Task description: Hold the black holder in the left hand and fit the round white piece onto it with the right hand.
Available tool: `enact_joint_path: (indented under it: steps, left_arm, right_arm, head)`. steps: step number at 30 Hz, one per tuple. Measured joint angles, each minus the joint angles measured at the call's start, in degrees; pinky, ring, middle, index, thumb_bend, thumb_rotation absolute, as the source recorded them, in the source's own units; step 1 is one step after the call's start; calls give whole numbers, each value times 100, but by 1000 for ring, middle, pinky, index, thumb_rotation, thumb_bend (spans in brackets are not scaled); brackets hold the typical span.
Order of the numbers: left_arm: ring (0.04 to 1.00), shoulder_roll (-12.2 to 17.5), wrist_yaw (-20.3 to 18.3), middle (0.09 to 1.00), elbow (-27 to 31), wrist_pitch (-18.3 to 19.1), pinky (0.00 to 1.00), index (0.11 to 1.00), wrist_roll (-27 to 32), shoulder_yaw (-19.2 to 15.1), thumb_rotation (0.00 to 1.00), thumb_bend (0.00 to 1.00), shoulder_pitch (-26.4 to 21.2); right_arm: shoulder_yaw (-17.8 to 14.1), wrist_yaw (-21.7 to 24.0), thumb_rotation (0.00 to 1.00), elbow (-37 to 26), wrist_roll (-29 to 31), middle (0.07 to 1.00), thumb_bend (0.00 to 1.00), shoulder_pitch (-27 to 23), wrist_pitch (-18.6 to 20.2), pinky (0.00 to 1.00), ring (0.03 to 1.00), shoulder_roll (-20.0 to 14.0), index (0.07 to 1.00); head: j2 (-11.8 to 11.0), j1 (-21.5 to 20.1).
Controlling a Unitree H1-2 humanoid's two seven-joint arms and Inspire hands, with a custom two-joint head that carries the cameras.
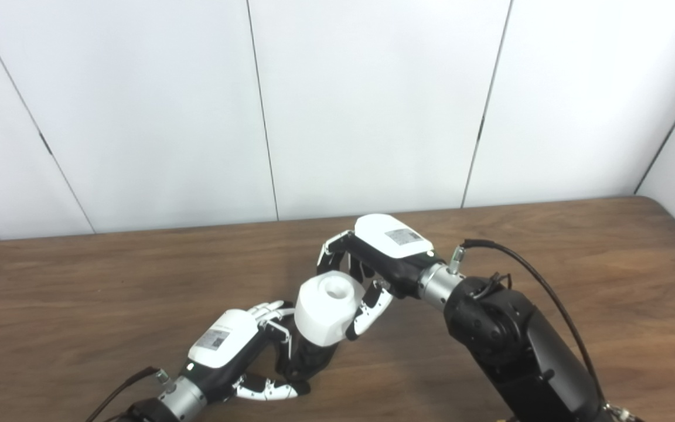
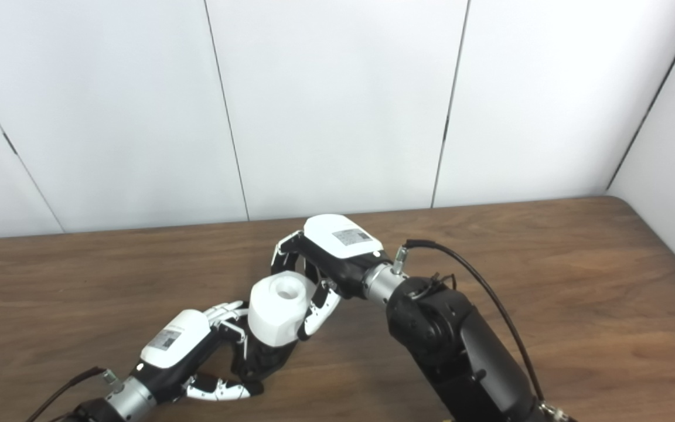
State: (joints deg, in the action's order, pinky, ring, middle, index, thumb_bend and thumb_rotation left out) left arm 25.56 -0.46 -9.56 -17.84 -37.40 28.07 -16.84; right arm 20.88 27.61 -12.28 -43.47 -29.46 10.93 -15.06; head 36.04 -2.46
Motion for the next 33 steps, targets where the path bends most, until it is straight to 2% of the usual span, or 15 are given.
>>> enact_joint_path:
  steps: [16,23,33]
  left_arm:
    - [936,6,-142,872,182,207,898,488,-63,-9,54,524,39]
    - [931,5,-151,867,185,204,881,487,-75,-19,54,524,37]
    - [937,5,-174,872,197,209,899,488,-95,-32,55,524,40]
  right_arm:
    - [19,-32,0,79,-71,492,517,-138,57,346,400,61,515]
    - [222,162,0,92,-142,484,516,-199,-28,327,385,-48,524]
    - [326,275,0,89,-56,480,517,-272,-286,338,392,-184,521]
  head:
    - [79,70]
    - [114,97]
    - [158,132]
